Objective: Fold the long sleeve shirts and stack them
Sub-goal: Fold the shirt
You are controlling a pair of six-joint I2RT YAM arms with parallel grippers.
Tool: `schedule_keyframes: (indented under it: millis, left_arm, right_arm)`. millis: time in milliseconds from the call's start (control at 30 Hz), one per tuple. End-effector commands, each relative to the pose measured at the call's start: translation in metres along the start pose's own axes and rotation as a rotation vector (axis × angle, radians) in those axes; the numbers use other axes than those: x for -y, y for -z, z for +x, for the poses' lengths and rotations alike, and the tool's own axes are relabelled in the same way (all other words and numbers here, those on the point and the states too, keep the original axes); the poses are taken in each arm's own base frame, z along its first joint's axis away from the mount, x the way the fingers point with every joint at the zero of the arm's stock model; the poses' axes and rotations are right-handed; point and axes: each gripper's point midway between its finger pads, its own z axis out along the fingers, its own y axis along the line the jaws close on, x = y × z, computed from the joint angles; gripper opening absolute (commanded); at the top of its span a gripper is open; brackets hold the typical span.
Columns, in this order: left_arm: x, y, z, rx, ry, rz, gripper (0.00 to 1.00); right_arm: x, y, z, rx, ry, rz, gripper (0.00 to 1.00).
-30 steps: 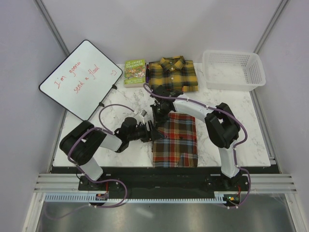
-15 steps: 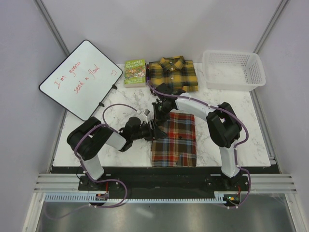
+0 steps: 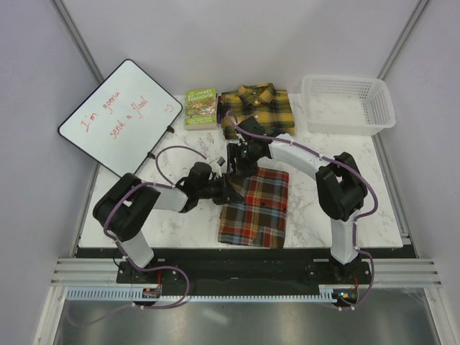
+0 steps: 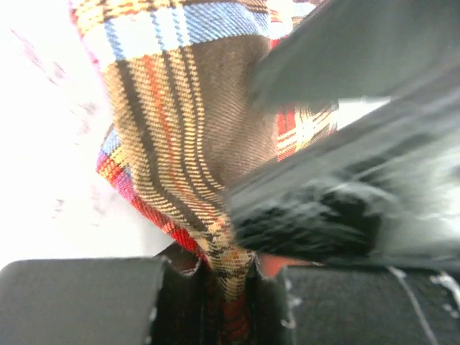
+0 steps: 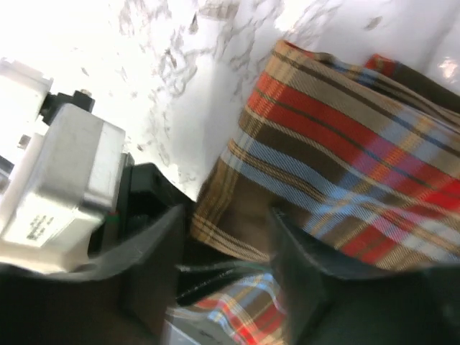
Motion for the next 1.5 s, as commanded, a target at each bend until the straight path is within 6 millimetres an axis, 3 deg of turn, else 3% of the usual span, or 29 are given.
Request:
schedule_keyframes:
  millis: [0, 33, 100, 133, 200, 233, 300, 433, 500, 533, 600, 633, 700, 733, 767, 800, 833, 900, 933, 1000, 1067, 1100, 1133, 1300, 1367, 1400, 1467]
  left_arm:
    - [-0.003, 0.035, -0.001, -0.164, -0.159, -0.076, 0.02]
    - [-0.001, 0.041, -0.013, -0.154, -0.182, -0.085, 0.02]
    - [-0.011, 0.057, -0.007, -0.223, -0.239, -0.127, 0.02]
    - [-0.005, 0.063, -0.022, -0.199, -0.281, -0.137, 0.02]
    - [-0.011, 0.079, -0.018, -0.262, -0.346, -0.185, 0.02]
    - [-0.004, 0.085, -0.032, -0.237, -0.404, -0.200, 0.02]
    - [-0.004, 0.099, -0.041, -0.256, -0.515, -0.243, 0.02]
    - [0.008, 0.131, -0.072, -0.318, -0.662, -0.343, 0.02]
    - [0.012, 0.140, -0.089, -0.333, -0.746, -0.388, 0.02]
    - [0.027, 0.146, -0.116, -0.279, -0.811, -0.421, 0.02]
    - [0.027, 0.154, -0.134, -0.319, -0.883, -0.485, 0.02]
    - [0.045, 0.164, -0.167, -0.246, -0.956, -0.537, 0.02]
    - [0.046, 0.168, -0.195, -0.256, -1.069, -0.600, 0.02]
    - [0.059, 0.177, -0.224, -0.198, -1.137, -0.663, 0.02]
    - [0.060, 0.183, -0.242, -0.196, -1.215, -0.726, 0.02]
    - [0.054, 0.179, -0.252, -0.220, -1.246, -0.764, 0.02]
    - [0.057, 0.187, -0.268, -0.203, -1.281, -0.842, 0.02]
    - [0.053, 0.181, -0.276, -0.248, -1.363, -0.897, 0.02]
    - [0.040, 0.177, -0.272, -0.300, -1.381, -0.948, 0.02]
    - [0.038, 0.158, -0.264, -0.337, -1.443, -0.968, 0.02]
    - [0.022, 0.142, -0.241, -0.401, -1.426, -0.991, 0.02]
    - [0.028, 0.126, -0.224, -0.410, -1.450, -0.970, 0.02]
    - [0.015, 0.118, -0.201, -0.478, -1.446, -0.977, 0.02]
    - [-0.013, 0.068, -0.082, -0.649, -1.320, -0.852, 0.02]
    - [-0.020, 0.054, -0.050, -0.689, -1.229, -0.807, 0.02]
    - [-0.015, 0.040, -0.024, -0.712, -1.161, -0.739, 0.03]
    - [-0.008, 0.026, 0.003, -0.760, -1.105, -0.654, 0.08]
  right_arm:
    - [-0.016, 0.056, -0.042, 0.188, 0.073, -0.048, 0.98]
    - [-0.012, 0.066, -0.051, 0.223, 0.094, -0.033, 0.98]
    - [-0.014, 0.090, -0.064, 0.304, 0.127, -0.020, 0.98]
    - [-0.013, 0.101, -0.072, 0.338, 0.166, -0.010, 0.98]
    - [-0.011, 0.126, -0.083, 0.416, 0.195, 0.020, 0.98]
    - [-0.005, 0.135, -0.087, 0.441, 0.198, 0.040, 0.98]
    - [0.008, 0.159, -0.096, 0.500, 0.201, 0.070, 0.98]
    - [0.031, 0.180, -0.094, 0.533, 0.173, 0.086, 0.98]
    - [0.033, 0.193, -0.092, 0.555, 0.183, 0.089, 0.98]
    - [0.038, 0.196, -0.092, 0.560, 0.177, 0.099, 0.98]
    - [0.039, 0.208, -0.092, 0.588, 0.191, 0.105, 0.98]
    - [0.044, 0.211, -0.093, 0.595, 0.187, 0.116, 0.98]
    - [0.047, 0.218, -0.094, 0.609, 0.192, 0.123, 0.98]
    - [0.049, 0.220, -0.094, 0.612, 0.189, 0.126, 0.98]
    - [0.050, 0.221, -0.094, 0.614, 0.188, 0.128, 0.98]
    - [0.052, 0.222, -0.095, 0.617, 0.184, 0.131, 0.98]
    - [0.054, 0.223, -0.094, 0.618, 0.181, 0.135, 0.98]
    - [0.060, 0.223, -0.094, 0.619, 0.175, 0.148, 0.98]
    - [0.062, 0.222, -0.093, 0.616, 0.175, 0.154, 0.98]
    - [0.070, 0.224, -0.095, 0.621, 0.158, 0.172, 0.98]
    - [0.077, 0.224, -0.096, 0.618, 0.138, 0.179, 0.98]
    - [0.084, 0.226, -0.097, 0.616, 0.121, 0.182, 0.98]
    - [0.088, 0.226, -0.096, 0.610, 0.112, 0.186, 0.98]
    - [0.112, 0.227, -0.090, 0.579, 0.069, 0.201, 0.98]
    - [0.117, 0.223, -0.084, 0.557, 0.061, 0.202, 0.98]
    - [0.125, 0.219, -0.076, 0.534, 0.046, 0.205, 0.98]
    - [0.133, 0.213, -0.067, 0.508, 0.031, 0.207, 0.98]
